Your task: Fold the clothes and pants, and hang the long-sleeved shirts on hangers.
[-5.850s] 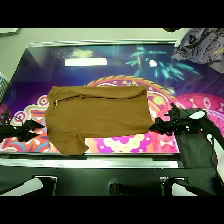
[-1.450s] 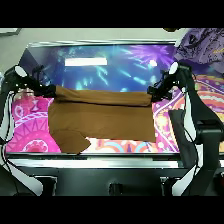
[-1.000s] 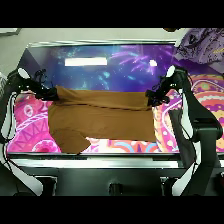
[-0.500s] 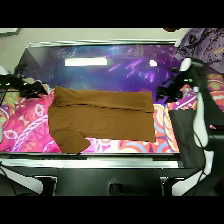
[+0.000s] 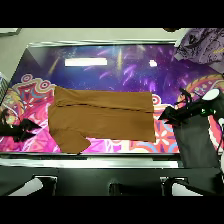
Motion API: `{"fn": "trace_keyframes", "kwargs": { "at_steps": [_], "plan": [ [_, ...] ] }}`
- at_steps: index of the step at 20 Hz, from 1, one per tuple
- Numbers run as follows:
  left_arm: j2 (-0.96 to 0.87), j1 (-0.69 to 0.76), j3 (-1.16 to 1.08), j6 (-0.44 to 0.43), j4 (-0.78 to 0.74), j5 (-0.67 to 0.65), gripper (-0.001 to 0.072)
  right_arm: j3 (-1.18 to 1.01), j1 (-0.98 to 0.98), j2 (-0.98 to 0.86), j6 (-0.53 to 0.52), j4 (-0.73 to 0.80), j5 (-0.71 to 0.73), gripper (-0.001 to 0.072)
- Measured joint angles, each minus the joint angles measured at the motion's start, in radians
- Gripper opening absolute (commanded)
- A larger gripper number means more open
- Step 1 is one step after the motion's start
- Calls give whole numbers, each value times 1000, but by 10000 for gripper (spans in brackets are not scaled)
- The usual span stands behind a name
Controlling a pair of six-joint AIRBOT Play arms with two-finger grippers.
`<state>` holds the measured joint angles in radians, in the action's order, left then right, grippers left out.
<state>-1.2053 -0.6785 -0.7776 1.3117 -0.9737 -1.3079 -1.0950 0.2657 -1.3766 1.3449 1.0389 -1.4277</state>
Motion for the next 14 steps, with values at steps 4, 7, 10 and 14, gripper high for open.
{"fn": "trace_keyframes", "kwargs": {
  "at_steps": [4,7,10,14],
  "plan": [
    [115,16,212,-23,15,62,530,74,8,52,-28,-42,41,480],
    [143,66,289,-29,22,95,530,91,10,64,-35,-71,62,479],
    [151,139,323,-31,35,132,529,97,10,69,-36,-100,74,479],
    [135,241,338,-30,79,188,485,99,10,70,-40,-124,78,479]
  ]
}}
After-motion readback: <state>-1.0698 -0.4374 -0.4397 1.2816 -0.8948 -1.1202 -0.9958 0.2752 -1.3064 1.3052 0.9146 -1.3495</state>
